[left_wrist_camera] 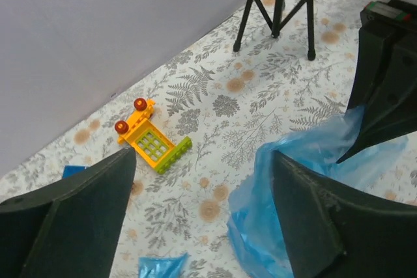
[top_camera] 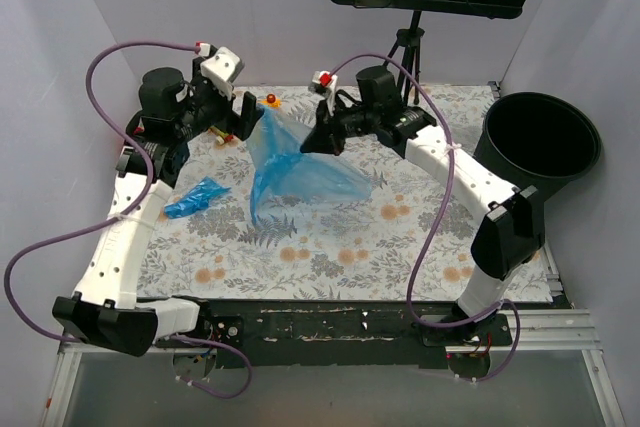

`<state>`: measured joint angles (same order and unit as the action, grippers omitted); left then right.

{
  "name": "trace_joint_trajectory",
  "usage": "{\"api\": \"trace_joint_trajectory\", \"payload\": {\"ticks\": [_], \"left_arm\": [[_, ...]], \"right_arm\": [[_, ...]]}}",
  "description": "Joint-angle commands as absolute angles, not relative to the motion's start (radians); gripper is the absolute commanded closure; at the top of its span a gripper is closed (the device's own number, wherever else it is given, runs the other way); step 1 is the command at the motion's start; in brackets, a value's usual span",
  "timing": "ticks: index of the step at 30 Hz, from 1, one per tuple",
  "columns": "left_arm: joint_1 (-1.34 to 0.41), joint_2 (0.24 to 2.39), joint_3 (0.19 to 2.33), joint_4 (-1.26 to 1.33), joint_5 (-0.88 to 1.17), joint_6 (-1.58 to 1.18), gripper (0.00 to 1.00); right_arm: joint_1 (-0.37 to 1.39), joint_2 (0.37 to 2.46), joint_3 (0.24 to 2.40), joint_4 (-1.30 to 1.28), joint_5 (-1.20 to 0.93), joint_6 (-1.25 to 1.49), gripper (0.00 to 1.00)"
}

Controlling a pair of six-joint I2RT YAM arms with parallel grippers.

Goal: Put the trash bags into the trash bin

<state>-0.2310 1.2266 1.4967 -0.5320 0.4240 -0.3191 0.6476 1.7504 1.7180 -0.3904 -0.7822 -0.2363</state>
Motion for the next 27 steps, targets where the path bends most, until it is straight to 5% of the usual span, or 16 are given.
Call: {"api": "trace_joint_trajectory", "payload": {"ticks": [1, 6, 10, 18, 27], "left_arm": [[-0.226, 1.12, 1.427, -0.388, 0.327, -0.557, 0.12], [-0.225, 0.971, 1.284, -0.472, 0.241, -0.734, 0.09], [-0.224, 0.93, 1.143, -0.483, 0.415, -0.822, 0.11], [-0.224, 1.034, 0.905, -0.217, 0.543, -1.026, 0.11], [-0.282, 1.241, 0.913, 0.07, 0.635, -1.206, 0.15]], "right_arm": [[0.523, 1.632, 1.492, 0.019, -0.761, 0.418, 0.99], [0.502, 1.605, 1.486, 0.031, -0.643, 0.433, 0.99], [0.503, 1.617, 1.512, 0.026, -0.592, 0.462, 0.99], [0.512, 1.635, 1.566, -0.04, -0.448, 0.477, 0.99], [0.52, 1.655, 1.627, -0.093, -0.276, 0.474, 0.99]]}}
